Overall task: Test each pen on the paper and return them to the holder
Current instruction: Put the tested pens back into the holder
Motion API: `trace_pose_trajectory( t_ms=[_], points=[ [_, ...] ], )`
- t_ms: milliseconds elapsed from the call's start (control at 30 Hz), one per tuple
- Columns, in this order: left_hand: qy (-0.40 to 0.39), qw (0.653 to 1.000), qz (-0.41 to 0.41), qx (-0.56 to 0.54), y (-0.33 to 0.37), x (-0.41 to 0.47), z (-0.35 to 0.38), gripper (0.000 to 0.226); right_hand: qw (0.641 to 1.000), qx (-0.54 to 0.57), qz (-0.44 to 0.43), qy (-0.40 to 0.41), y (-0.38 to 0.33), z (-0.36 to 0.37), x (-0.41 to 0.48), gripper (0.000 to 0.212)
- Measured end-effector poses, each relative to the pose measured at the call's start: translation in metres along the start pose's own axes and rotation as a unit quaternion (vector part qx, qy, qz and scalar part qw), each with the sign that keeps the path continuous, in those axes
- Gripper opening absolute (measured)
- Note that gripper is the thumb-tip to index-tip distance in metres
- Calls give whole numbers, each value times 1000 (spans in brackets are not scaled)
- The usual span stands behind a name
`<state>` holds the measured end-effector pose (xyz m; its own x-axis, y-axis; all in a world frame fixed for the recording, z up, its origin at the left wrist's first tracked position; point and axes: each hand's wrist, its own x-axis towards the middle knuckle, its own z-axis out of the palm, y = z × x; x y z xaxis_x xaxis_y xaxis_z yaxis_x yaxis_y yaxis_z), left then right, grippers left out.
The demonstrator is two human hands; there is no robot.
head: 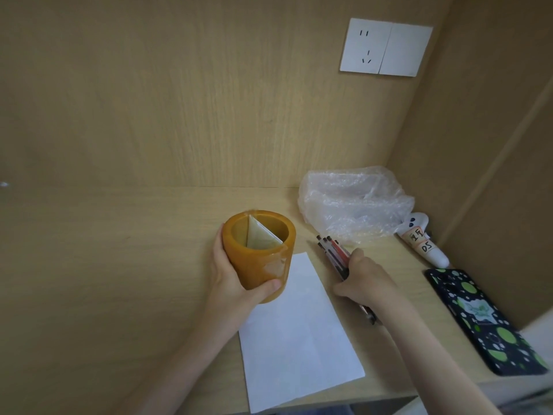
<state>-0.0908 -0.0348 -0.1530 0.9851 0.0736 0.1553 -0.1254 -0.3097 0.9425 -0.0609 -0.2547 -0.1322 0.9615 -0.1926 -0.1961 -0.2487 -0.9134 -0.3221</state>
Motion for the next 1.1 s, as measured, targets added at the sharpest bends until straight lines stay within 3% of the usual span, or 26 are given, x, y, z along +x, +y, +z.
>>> trace_pose_trajectory(
  t_ms=[167,333,400,467,533,633,700,800,867,933,1100],
  points=[
    [1,1000,6,-3,1,-1,0,122,998,34,-28,32,4,1,-8,35],
    [1,1000,0,7,7,-6,-6,128,982,181,-56,16,4,-19,-22,31],
    [25,993,94,73,14,-10,-9,126,951,297,-71,-43,2,-34,-29,33],
    [10,946,260,193,28,-12,-13,121,908,380,-100,-143,1,-50,-35,38],
    [-40,864,397,308,47,-8,-12,113,871,402,-140,-246,-5,-63,-39,27],
    [-96,764,483,416,72,5,-6,94,858,358,-197,-311,-19,-70,-45,17],
    [-105,726,513,445,77,13,0,75,871,320,-210,-309,-27,-67,-47,12],
    [-120,729,512,438,80,20,5,45,878,301,-212,-305,-33,-63,-48,15],
    [-121,741,490,443,84,20,6,34,877,311,-201,-307,-33,-61,-47,34],
    [-118,733,482,465,86,22,7,27,883,312,-180,-302,-33,-61,-46,52],
    [-149,691,512,488,93,28,5,32,889,296,-198,-288,-33,-74,-48,40]
  ],
)
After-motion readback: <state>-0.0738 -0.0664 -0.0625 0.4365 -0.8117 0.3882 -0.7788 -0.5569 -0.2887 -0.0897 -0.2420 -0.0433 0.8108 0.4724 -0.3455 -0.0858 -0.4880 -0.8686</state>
